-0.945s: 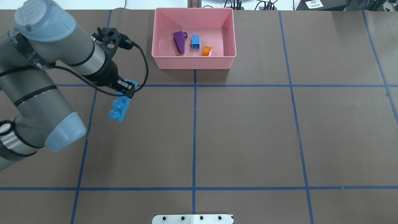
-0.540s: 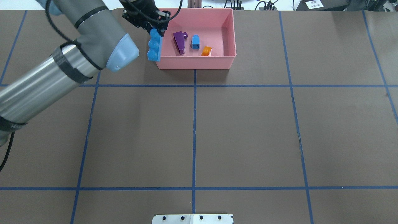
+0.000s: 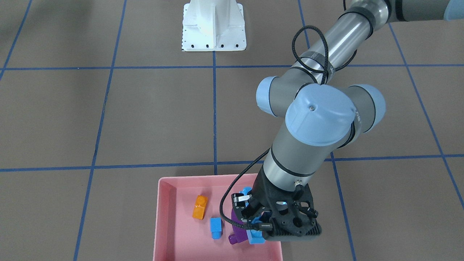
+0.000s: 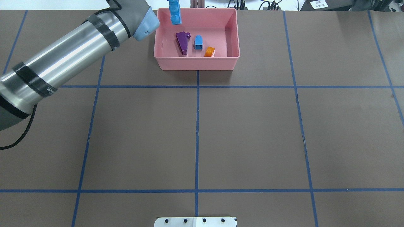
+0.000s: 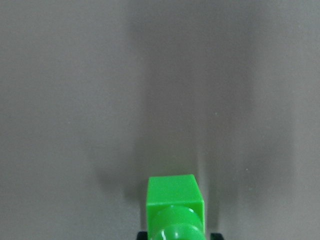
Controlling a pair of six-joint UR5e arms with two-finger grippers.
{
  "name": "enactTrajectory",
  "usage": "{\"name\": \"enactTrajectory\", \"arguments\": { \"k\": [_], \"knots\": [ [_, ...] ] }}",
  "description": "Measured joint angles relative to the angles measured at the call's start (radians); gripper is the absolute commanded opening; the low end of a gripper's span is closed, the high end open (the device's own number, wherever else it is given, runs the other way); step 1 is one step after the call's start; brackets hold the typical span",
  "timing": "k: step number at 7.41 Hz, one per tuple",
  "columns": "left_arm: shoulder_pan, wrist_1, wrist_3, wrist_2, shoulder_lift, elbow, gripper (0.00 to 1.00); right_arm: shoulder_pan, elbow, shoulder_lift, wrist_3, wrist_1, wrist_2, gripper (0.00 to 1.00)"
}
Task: Put all blocks into box
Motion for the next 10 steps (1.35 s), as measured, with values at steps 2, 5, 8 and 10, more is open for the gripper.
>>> {"name": "enactTrajectory", "arguments": {
  "k": [2,5,8,10],
  "knots": [
    [0.044,-0.115,-0.038,0.087,-0.028,0.105,1.0,0.0,0.098,0.009,0.027,-0.07,0.007,0.0],
    [0.072,-0.086,-0.053,0.086,-0.025,0.034,1.0,-0.021,0.44,0.148,0.119,-0.566,0.065,0.0],
    [0.071,0.192,-0.049,-0.055,0.158,-0.372,1.0,-0.253,0.513,0.508,0.499,-0.731,0.225,0.0],
    [0.061,0.386,0.008,-0.132,0.327,-0.661,1.0,-0.454,0.495,0.833,0.864,-0.737,0.251,0.0]
  ]
}}
